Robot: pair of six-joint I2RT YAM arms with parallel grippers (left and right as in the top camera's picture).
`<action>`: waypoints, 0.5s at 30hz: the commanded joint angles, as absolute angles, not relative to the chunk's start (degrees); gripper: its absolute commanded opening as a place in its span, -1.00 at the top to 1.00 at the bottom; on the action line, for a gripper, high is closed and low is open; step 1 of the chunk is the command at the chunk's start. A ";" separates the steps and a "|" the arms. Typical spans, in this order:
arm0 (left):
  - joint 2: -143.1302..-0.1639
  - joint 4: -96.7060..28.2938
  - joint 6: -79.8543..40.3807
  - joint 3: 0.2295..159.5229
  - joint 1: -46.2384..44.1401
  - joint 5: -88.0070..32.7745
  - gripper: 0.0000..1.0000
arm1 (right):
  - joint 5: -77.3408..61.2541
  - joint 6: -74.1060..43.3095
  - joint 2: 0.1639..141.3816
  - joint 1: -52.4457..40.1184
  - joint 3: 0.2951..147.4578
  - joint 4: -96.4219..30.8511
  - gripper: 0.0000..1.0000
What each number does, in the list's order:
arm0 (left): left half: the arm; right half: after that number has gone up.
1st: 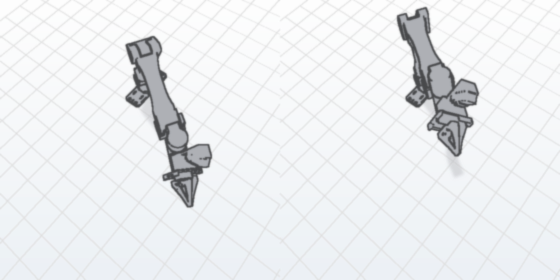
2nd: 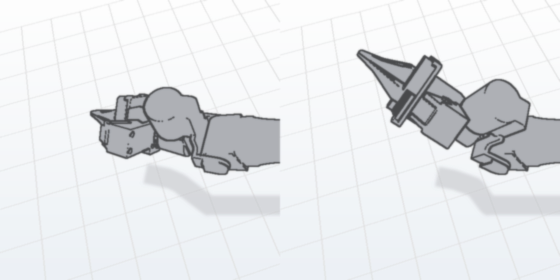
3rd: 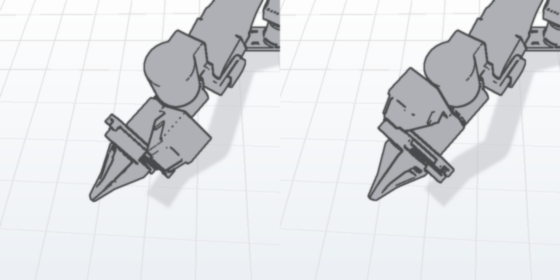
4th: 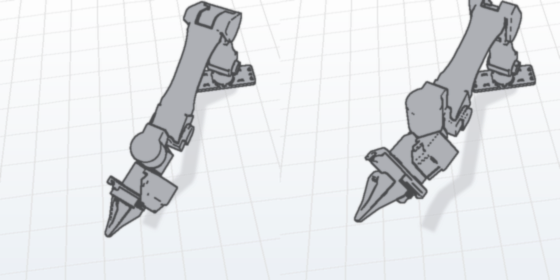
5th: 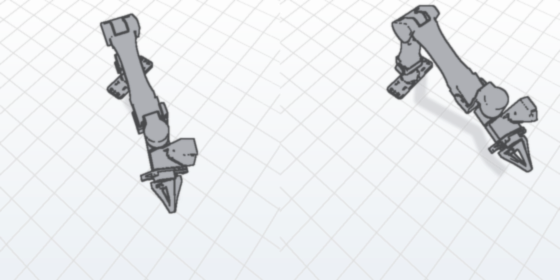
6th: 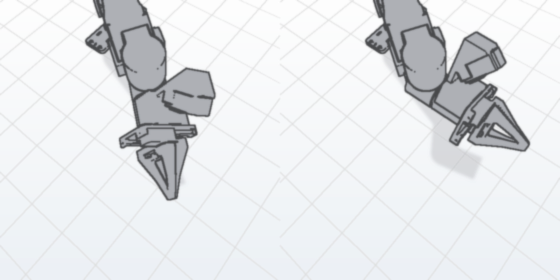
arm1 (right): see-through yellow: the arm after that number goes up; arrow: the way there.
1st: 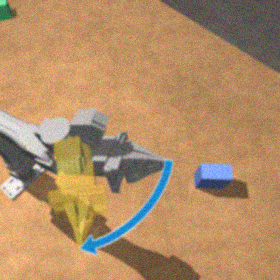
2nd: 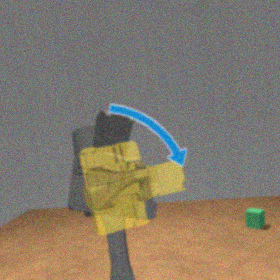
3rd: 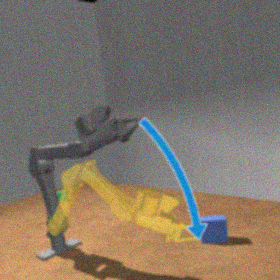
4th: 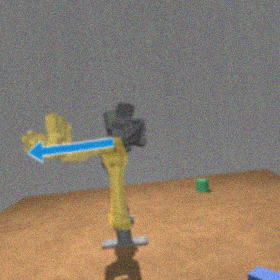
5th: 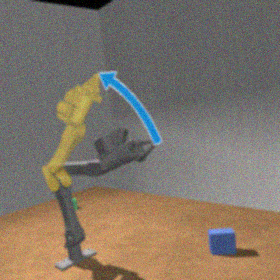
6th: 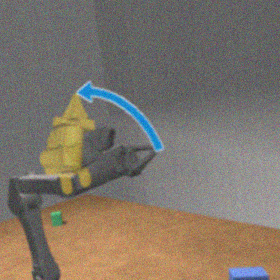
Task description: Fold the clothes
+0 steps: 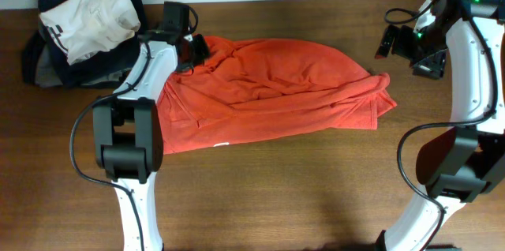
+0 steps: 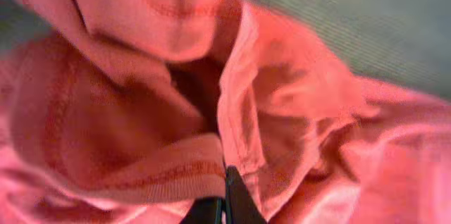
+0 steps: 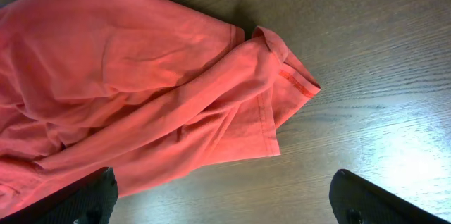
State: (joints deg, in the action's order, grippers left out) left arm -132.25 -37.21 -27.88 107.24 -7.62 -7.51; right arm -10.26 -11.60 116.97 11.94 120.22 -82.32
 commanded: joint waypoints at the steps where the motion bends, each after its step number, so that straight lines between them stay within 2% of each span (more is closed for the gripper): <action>1: -132.73 -46.65 -27.11 120.88 -6.24 -7.68 0.99 | -9.43 -11.35 116.60 11.60 120.95 -81.84 -0.99; 6: -132.64 -63.05 -27.09 136.31 -6.09 -7.68 0.99 | -9.78 -11.38 122.32 11.60 120.81 -79.72 -0.97; 11: -132.62 -66.72 -26.68 141.49 -6.09 -7.57 0.99 | -24.12 -10.81 126.19 6.63 120.81 -76.40 -0.97; 15: -131.72 -68.10 -26.68 148.42 -2.83 -7.03 0.99 | -14.68 -10.74 128.79 0.69 120.81 -67.92 -0.97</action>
